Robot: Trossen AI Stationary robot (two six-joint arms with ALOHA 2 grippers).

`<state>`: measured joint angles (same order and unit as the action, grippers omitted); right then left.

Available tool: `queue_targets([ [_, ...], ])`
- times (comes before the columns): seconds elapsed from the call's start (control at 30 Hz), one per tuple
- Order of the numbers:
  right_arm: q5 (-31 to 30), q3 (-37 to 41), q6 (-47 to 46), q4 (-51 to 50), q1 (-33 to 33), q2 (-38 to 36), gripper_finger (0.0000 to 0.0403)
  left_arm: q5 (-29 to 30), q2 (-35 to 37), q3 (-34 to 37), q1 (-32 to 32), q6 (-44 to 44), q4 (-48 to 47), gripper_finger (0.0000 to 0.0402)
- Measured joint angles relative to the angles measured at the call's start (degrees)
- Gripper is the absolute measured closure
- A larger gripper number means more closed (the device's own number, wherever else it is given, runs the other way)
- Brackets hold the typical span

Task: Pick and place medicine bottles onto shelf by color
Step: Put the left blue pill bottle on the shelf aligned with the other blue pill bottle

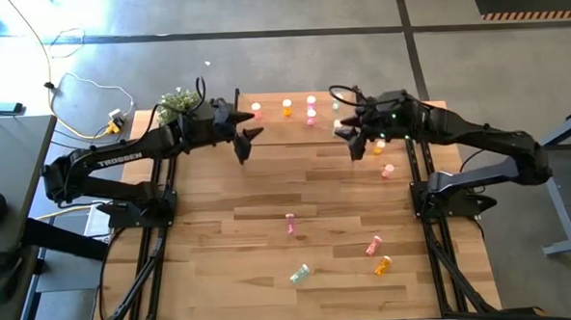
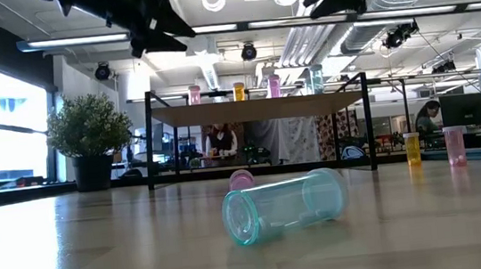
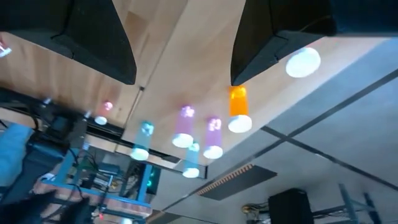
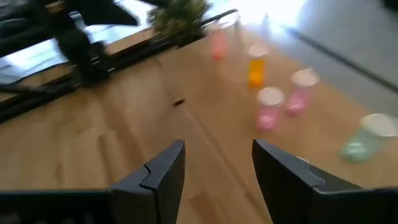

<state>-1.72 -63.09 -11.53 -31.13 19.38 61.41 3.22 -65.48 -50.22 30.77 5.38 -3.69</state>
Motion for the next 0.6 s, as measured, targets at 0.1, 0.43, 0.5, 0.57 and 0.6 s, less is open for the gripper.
queue_targets([
  [0.1, 4.5, 2.2, 0.1, -0.6, 1.0, 0.1, 0.0224, 0.0, 0.0, 0.0, 1.0, 0.0, 0.0, 0.0151],
  [0.43, 5.7, 10.6, 2.2, 4.8, 1.3, 0.6, 0.0224, 0.0, 0.0, 0.0, 3.8, 0.0, 1.0, 0.0151],
  [0.5, 5.6, 12.0, 2.9, 5.7, 1.6, 0.9, 0.0224, 0.0, 0.0, 0.0, 4.3, 0.0, 1.0, 0.0151],
  [0.57, 5.3, 12.7, 3.0, 7.1, 2.2, 2.0, 0.0224, 0.0, 0.0, 0.0, 4.8, 0.0, 1.0, 0.0151],
  [0.6, 5.2, 12.8, 3.2, 7.1, 2.6, 2.6, 0.0224, 0.0, 0.0, 0.0, 5.0, 0.0, 1.1, 0.0151],
])
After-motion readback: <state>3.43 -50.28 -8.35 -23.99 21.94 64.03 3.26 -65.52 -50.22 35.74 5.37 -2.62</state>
